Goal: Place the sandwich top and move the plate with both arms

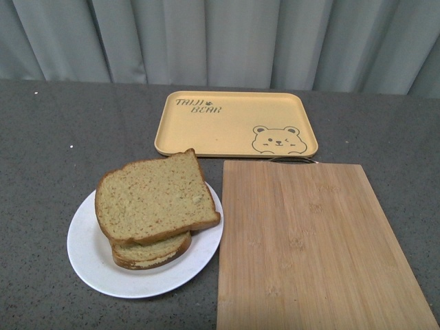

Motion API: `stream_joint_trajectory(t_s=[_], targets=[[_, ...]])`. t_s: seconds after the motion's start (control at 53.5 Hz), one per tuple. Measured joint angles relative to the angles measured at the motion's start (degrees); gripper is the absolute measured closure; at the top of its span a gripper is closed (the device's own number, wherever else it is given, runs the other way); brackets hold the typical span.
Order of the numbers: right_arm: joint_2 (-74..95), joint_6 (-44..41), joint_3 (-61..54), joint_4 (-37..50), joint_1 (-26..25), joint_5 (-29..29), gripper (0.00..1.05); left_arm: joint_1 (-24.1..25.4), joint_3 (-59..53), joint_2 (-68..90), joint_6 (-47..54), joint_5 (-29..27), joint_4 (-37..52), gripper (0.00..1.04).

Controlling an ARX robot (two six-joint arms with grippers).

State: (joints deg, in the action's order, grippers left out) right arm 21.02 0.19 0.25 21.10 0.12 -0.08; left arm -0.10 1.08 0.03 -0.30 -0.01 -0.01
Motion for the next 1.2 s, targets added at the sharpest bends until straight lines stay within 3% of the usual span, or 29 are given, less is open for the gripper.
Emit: stream_joint_trajectory(t_s=[0.561,0.673,0.897,1.196], targets=[[-11.0,0.0,0.0,-10.8,0.0,0.0,1.04,0.0,0.0,0.0,0.0,0.0,0.0,0.07],[-18.8,0.0,0.0,-20.5,0.0,0.0,1.04,0.0,0.0,0.0,0.0,0.0,0.0,0.07],[-20.8,0.0,0.0,-21.0,0.0,0.0,1.03,0.0,0.0,0.0,0.0,0.0,0.0,0.07],[-20.8,-0.1,0.0,-21.0,0.0,0.0,0.44,0.0,0.0,0.0,0.0,0.0,0.0,0.07]])
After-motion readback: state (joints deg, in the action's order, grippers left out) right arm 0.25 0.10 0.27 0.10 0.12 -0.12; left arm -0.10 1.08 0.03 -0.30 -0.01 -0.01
